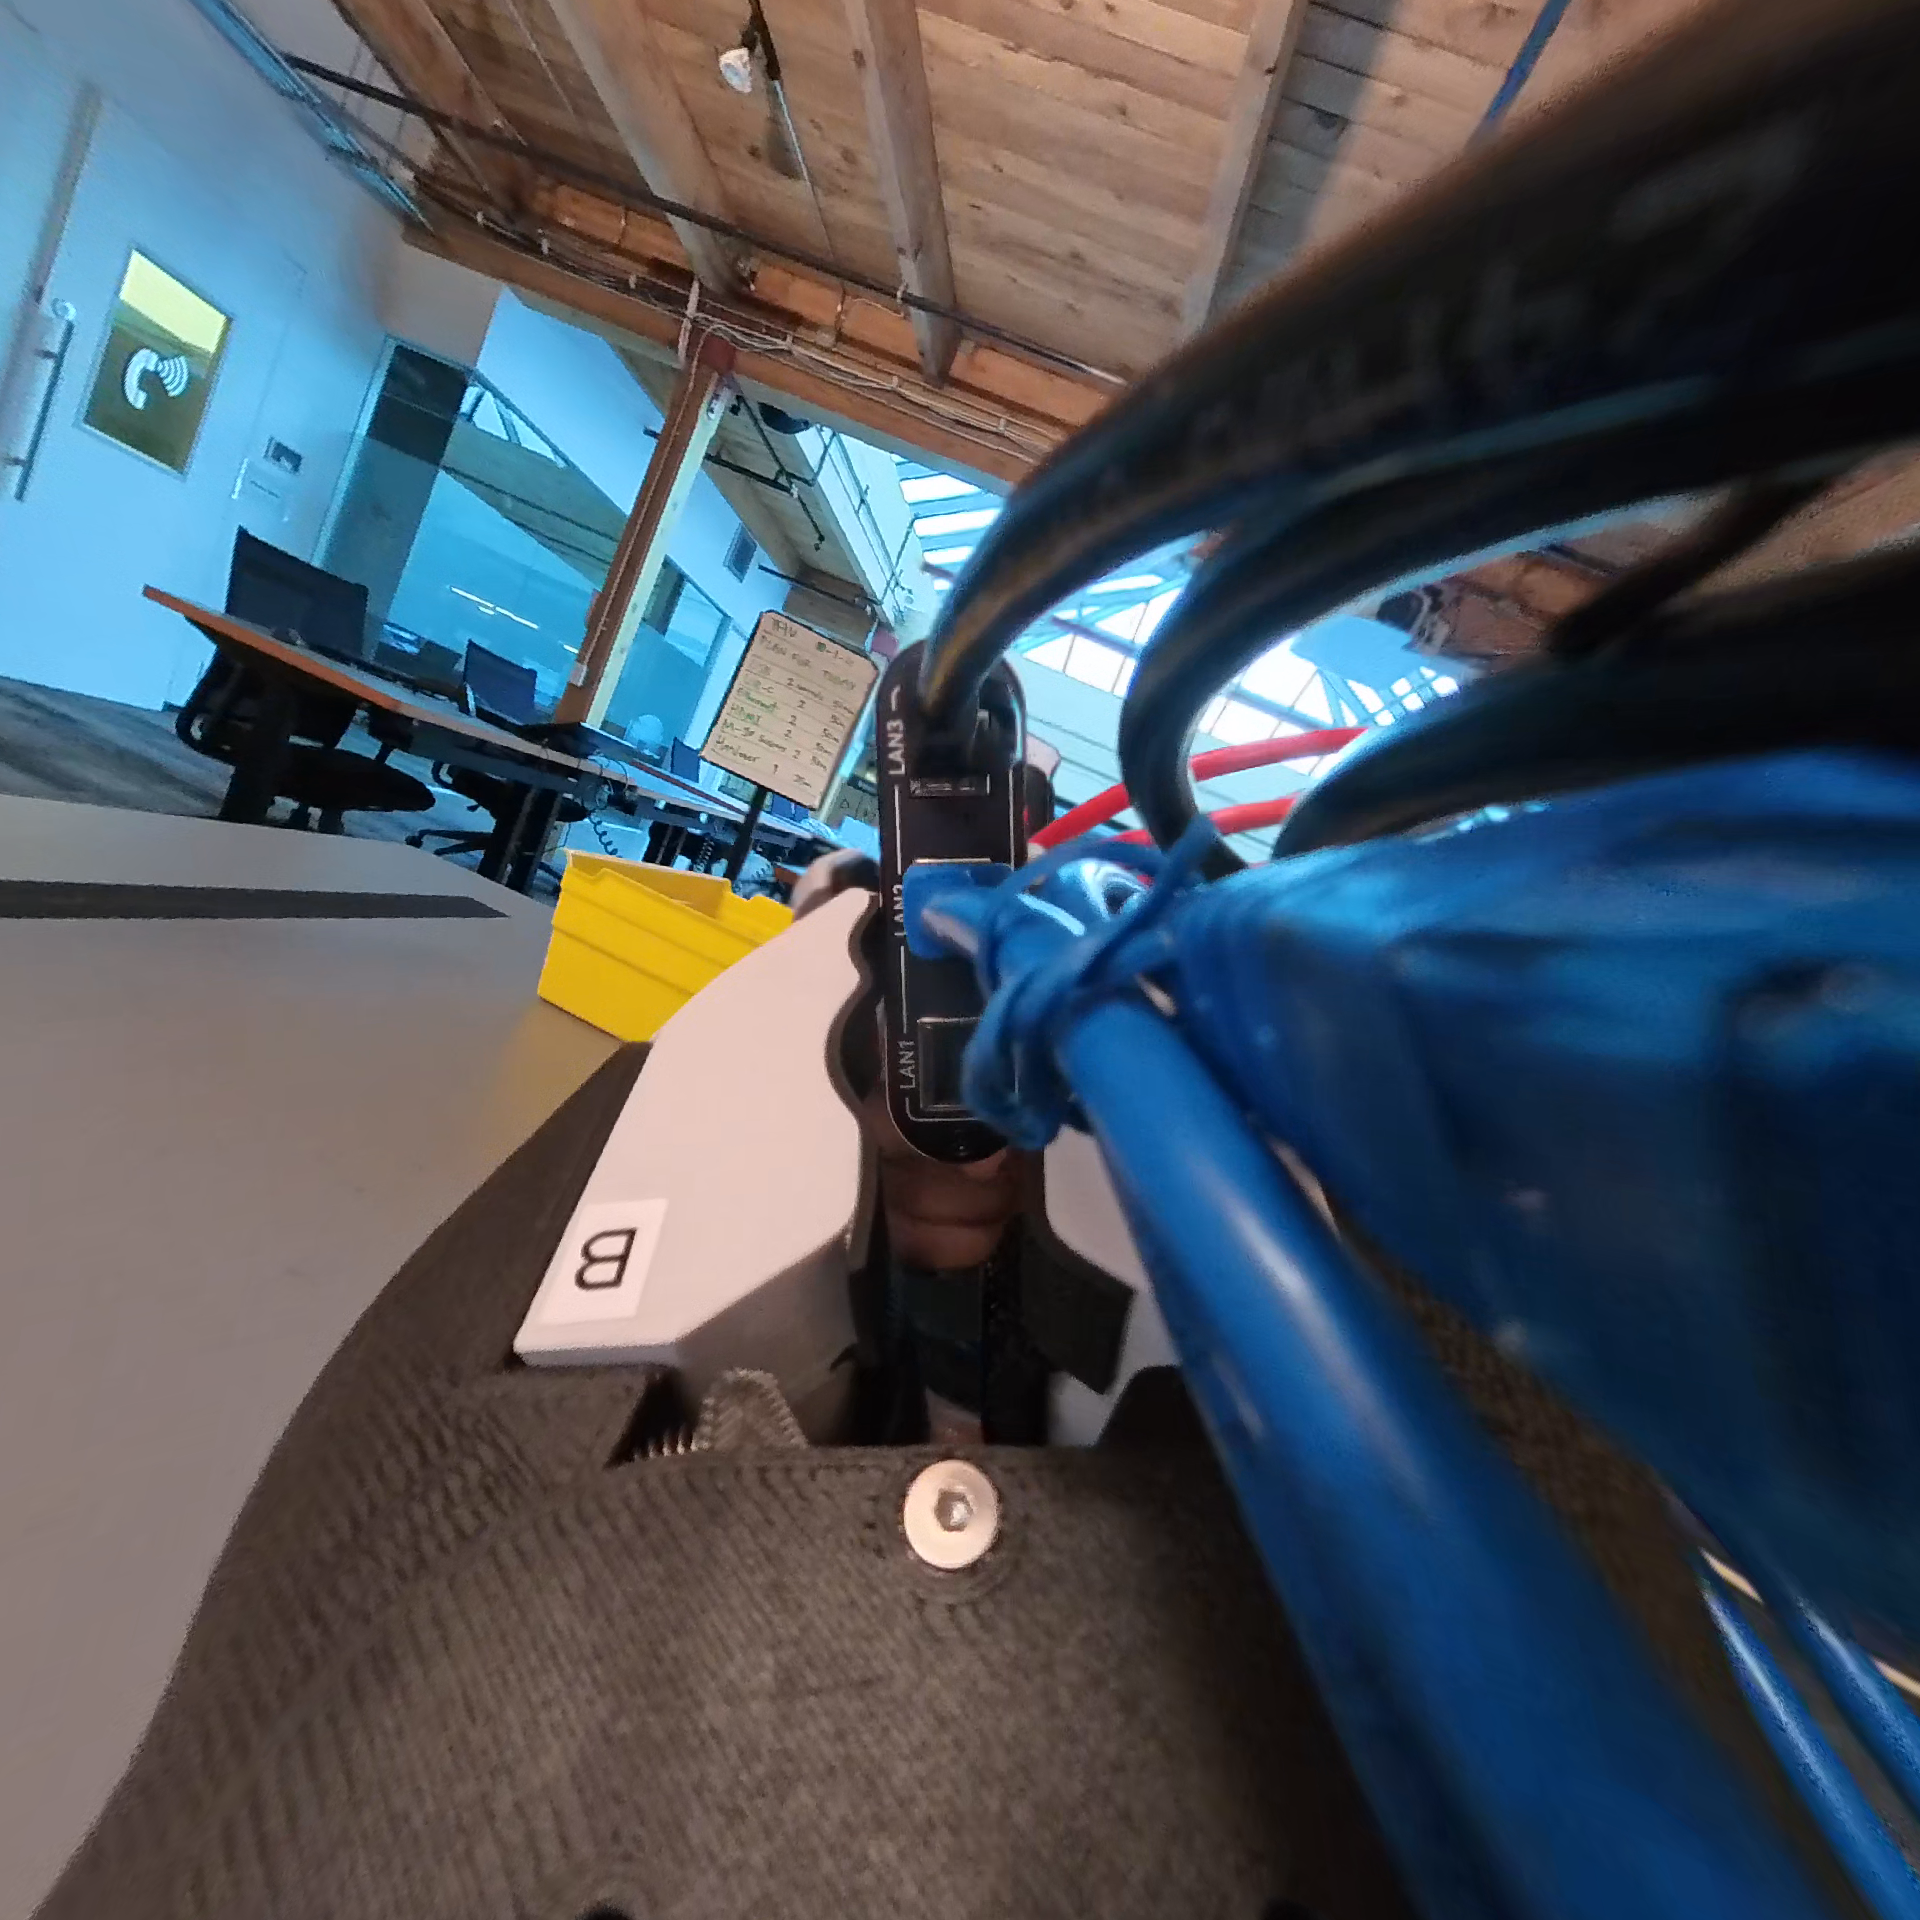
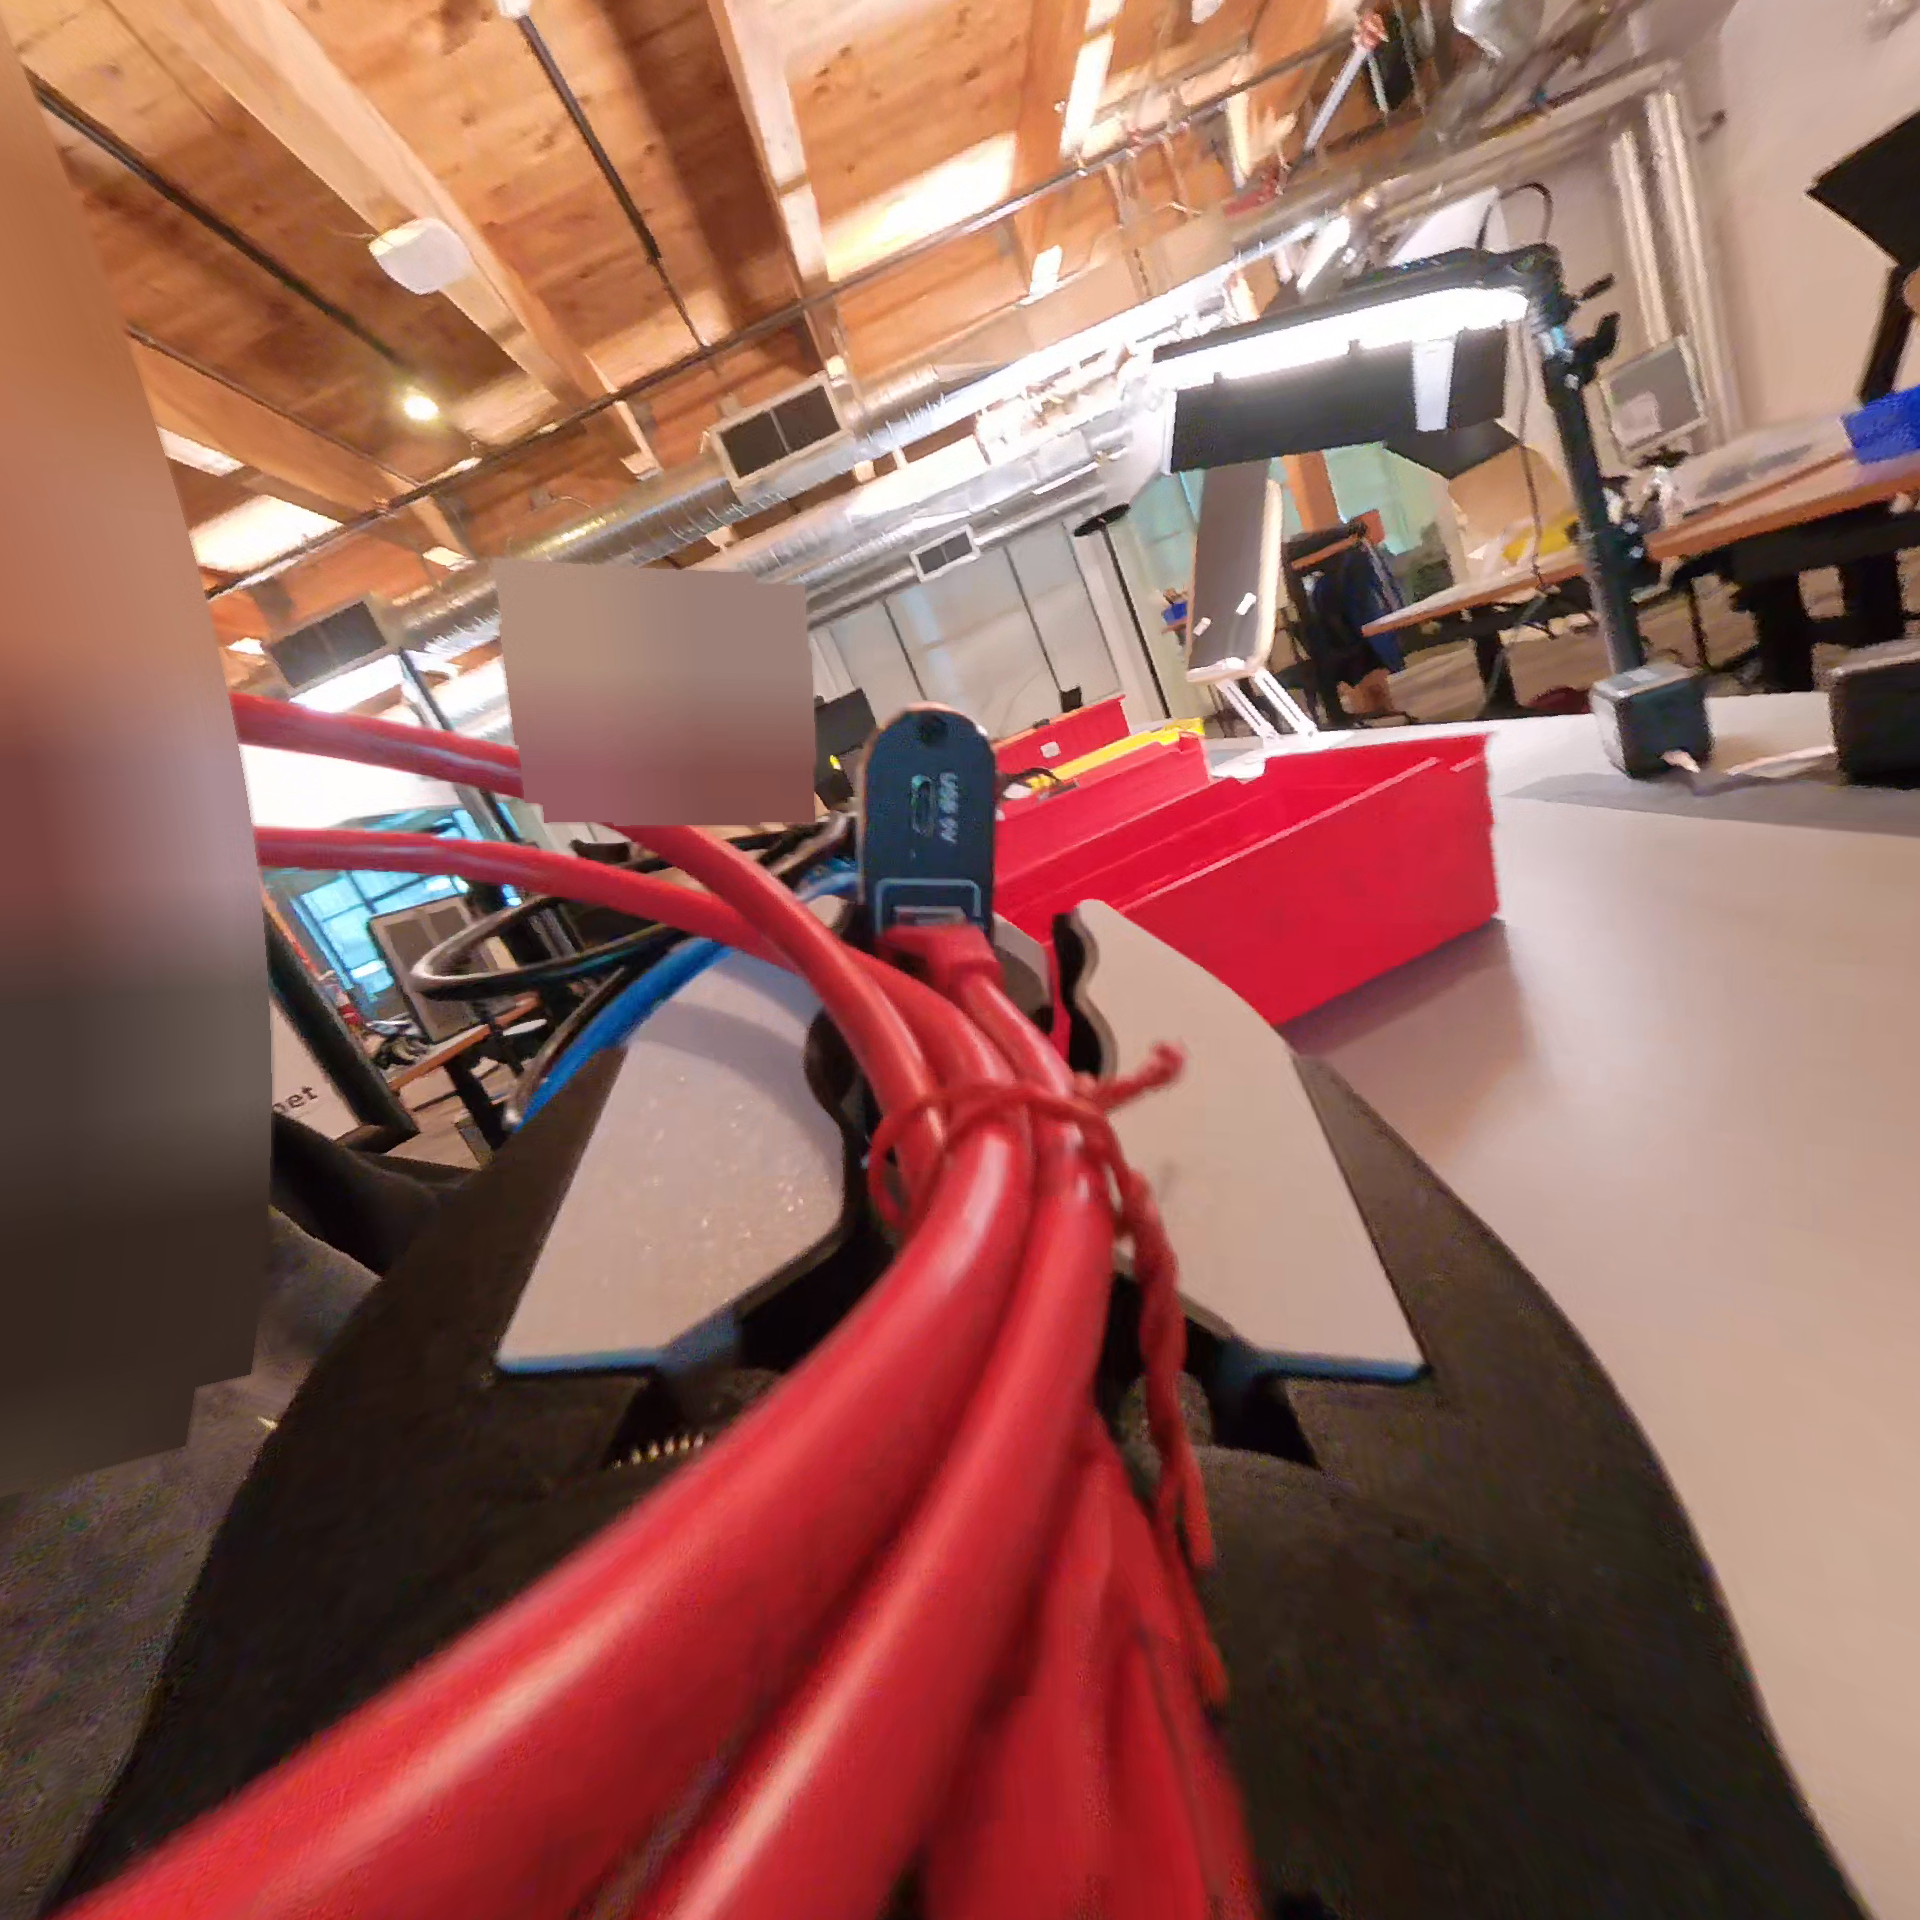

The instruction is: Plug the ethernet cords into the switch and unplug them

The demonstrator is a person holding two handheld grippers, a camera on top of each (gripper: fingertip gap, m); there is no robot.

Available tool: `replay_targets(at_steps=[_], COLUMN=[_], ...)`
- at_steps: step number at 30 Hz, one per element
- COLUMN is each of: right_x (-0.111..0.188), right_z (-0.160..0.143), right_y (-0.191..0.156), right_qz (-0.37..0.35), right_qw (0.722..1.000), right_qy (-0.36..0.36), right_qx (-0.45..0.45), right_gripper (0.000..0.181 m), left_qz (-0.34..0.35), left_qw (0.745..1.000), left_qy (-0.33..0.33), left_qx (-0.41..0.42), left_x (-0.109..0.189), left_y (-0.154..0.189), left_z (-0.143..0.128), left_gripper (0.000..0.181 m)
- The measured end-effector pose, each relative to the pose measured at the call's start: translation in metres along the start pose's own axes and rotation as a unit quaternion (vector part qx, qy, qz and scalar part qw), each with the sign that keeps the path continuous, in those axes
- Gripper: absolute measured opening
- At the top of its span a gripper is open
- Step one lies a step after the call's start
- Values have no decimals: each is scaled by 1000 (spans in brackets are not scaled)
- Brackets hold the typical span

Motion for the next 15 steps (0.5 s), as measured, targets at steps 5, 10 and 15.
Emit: replay_targets(at_steps=[5, 10, 15], right_x=[2, 3, 3], right_z=[0, -1, -2], right_y=[-2, -6, -2], right_qz=[0, 15, 16], right_qw=[1000, 999, 1000], right_qy=[-6, 4, 16], right_qx=[15, 27, 5], right_gripper=[31, 23, 23], left_qz=[1, 3, 14], left_qw=[1000, 1000, 1000], left_qy=[16, 15, 18], left_qx=[-4, -14, -12], left_x=[4, 4, 5], left_y=[1, 2, 1], left_z=[3, 3, 2], left_gripper=[25, 25, 25])
Point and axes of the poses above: each gripper's, where its closed fingertips meet, x back along the fingers, z out of its top, y = z × x across the jaws, the point moved 6 cm from there along x, back along the fingers, and after that the axes turned 3 degrees about x, right-handed, at the moved point
